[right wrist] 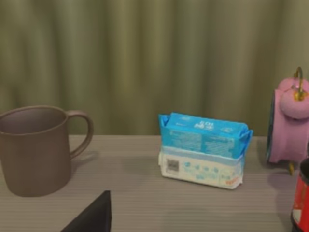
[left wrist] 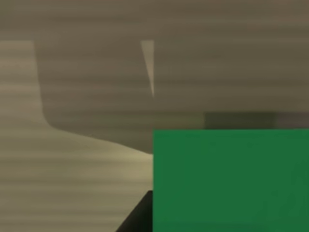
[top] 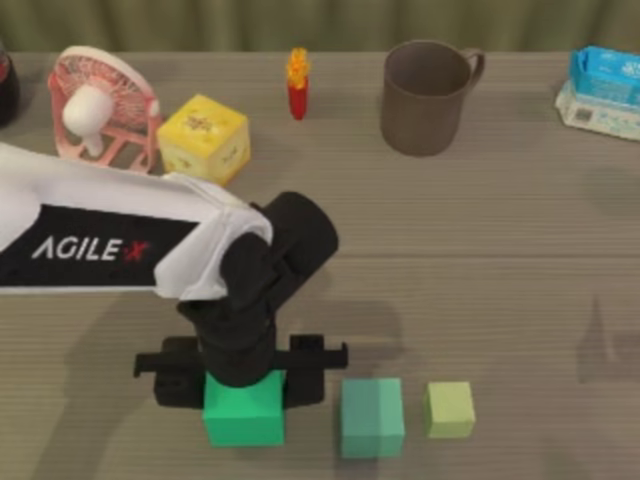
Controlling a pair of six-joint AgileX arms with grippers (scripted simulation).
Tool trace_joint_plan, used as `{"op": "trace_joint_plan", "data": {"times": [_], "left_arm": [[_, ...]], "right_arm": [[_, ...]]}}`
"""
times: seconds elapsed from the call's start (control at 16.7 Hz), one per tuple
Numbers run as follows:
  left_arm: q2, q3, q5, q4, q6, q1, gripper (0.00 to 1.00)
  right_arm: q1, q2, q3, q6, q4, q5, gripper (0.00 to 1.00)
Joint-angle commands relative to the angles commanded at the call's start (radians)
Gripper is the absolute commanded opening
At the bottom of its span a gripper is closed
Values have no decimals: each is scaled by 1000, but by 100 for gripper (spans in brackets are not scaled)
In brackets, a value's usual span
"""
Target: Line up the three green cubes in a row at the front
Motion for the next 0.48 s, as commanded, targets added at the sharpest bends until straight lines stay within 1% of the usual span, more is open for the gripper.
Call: {"op": "trace_joint_plan", "data": {"times": [0.48], "left_arm": [[0, 0, 0, 0, 0, 0, 83]], "right_arm": [[0, 0, 0, 0, 0, 0, 100]]}}
